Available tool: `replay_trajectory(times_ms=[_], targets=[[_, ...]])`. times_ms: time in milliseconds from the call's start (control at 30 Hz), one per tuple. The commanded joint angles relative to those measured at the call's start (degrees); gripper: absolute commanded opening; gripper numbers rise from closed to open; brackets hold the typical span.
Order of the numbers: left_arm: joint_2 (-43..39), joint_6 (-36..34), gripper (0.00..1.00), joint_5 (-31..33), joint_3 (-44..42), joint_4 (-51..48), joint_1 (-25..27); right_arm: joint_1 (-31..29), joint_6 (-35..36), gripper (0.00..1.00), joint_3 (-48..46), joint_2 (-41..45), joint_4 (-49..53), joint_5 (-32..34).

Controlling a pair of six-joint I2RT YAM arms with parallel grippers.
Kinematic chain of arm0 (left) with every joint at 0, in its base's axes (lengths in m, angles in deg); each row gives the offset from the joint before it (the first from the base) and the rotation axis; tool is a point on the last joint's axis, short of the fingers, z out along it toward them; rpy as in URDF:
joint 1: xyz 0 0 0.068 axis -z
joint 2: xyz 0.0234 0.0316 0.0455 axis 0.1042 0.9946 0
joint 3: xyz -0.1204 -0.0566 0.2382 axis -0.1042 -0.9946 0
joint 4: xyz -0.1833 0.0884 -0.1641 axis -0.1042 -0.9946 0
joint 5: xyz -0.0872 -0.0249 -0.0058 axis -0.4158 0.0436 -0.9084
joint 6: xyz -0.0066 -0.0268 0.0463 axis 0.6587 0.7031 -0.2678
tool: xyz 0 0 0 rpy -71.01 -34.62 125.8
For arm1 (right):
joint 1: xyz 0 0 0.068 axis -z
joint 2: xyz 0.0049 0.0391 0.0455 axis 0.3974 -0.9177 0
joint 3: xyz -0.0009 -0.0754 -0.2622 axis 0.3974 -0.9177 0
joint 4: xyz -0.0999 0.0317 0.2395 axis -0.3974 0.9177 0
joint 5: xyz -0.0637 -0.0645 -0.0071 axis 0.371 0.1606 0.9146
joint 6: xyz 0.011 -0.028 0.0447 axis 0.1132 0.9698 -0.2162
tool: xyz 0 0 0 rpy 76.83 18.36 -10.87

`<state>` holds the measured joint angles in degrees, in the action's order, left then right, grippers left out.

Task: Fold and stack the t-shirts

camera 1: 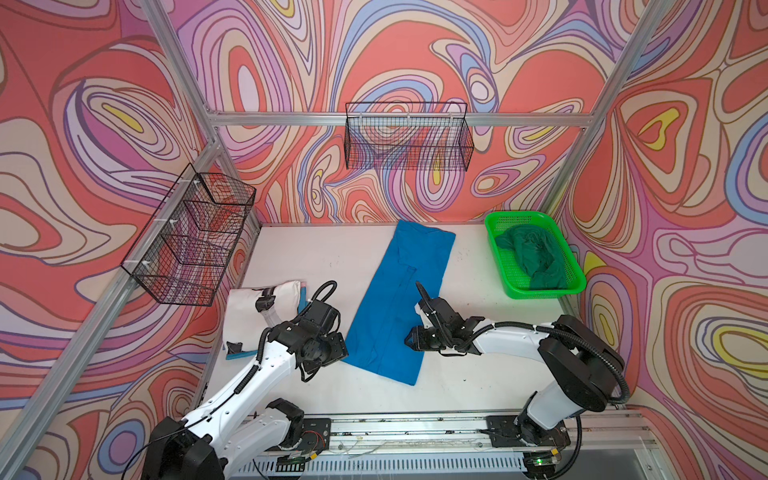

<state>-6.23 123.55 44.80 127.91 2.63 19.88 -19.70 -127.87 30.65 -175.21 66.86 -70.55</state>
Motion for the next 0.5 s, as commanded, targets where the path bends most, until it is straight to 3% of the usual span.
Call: replay_trajectory(times_ms=[0, 267, 400, 467], targets=[[-0.2, 1.3, 0.73, -1.9, -1.5, -0.6, -0.3, 0.0, 0.3, 0.47, -2.2, 1.3, 10.7, 6.1], [-0.8, 4.9, 0.73, -9.5, -4.2, 3.5, 0.3, 2.4, 2.0, 0.47, -4.5, 10.5, 20.8, 10.6], [-0.4, 8.7, 0.73, -10.5, -5.0, 6.5, 5.2, 3.6, 2.7, 0.47, -4.7, 15.8, 25.0, 10.9], [0.5, 10.3, 0.73, -10.1, -4.9, 8.0, 8.1, 3.6, 2.8, 0.47, -3.9, 19.4, 24.9, 7.6]])
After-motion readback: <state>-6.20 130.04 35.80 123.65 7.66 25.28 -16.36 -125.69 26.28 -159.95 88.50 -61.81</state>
